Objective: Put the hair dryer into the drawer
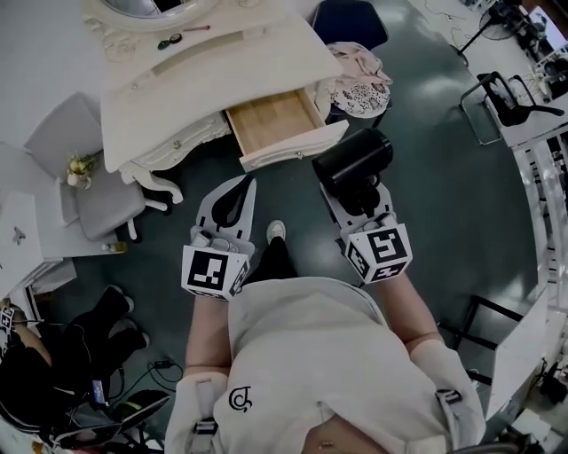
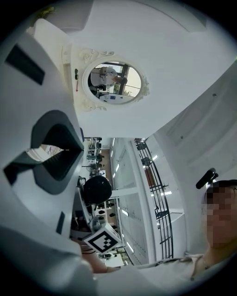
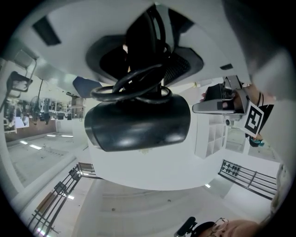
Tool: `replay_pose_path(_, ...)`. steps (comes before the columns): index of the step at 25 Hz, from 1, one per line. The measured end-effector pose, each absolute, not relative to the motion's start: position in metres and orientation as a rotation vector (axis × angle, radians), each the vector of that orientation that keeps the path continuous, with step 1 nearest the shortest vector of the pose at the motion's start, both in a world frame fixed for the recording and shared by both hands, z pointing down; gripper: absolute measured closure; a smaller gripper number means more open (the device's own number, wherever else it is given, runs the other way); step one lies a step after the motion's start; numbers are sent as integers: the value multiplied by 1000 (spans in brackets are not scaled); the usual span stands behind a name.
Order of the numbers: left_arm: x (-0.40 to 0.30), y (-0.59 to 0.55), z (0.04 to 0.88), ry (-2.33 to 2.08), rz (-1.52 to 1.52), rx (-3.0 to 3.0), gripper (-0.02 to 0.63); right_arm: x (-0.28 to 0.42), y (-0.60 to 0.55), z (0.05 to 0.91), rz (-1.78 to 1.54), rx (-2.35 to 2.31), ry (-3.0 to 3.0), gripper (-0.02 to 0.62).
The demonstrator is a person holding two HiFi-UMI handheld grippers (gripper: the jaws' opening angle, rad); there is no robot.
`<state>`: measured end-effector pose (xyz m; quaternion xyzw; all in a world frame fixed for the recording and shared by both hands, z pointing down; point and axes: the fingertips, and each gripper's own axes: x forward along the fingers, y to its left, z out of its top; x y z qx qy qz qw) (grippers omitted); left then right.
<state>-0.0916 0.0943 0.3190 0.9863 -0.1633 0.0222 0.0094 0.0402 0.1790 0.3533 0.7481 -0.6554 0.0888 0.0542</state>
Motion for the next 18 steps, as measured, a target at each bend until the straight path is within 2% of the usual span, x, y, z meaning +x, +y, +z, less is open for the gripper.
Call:
replay_pose_path(10, -37, -45, 315, -543, 51, 3067, 592, 97, 42, 355, 252, 2228, -2009, 348)
replay_pose_path(18, -7, -96, 321, -560, 103, 3068, 592, 121, -28, 369, 298, 2170, -2061, 348)
